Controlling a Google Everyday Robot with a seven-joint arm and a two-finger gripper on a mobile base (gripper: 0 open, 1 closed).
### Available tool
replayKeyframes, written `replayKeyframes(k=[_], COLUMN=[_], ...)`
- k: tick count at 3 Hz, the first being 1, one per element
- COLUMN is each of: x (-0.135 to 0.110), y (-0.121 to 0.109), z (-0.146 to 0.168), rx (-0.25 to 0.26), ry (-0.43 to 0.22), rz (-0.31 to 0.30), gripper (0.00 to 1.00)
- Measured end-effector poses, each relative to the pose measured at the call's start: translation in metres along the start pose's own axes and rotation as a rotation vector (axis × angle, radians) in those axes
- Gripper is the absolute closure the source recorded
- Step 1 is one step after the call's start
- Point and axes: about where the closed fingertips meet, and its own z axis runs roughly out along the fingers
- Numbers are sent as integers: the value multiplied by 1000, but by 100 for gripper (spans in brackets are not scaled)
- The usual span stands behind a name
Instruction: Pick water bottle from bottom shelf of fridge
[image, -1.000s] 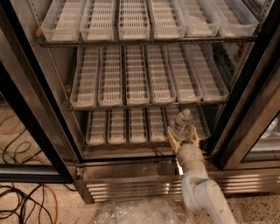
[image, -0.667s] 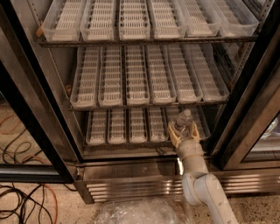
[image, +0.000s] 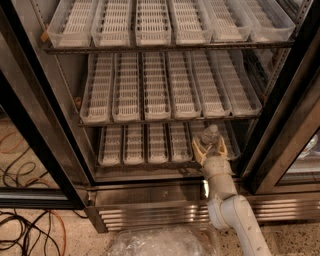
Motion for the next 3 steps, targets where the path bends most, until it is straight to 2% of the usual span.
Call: replayKeyframes(k=[2,3], x=[0,0], y=[-1,-1], z=[2,2], rx=[19,28], ry=[-23,-30], rz=[-26,-33], gripper=[35,54])
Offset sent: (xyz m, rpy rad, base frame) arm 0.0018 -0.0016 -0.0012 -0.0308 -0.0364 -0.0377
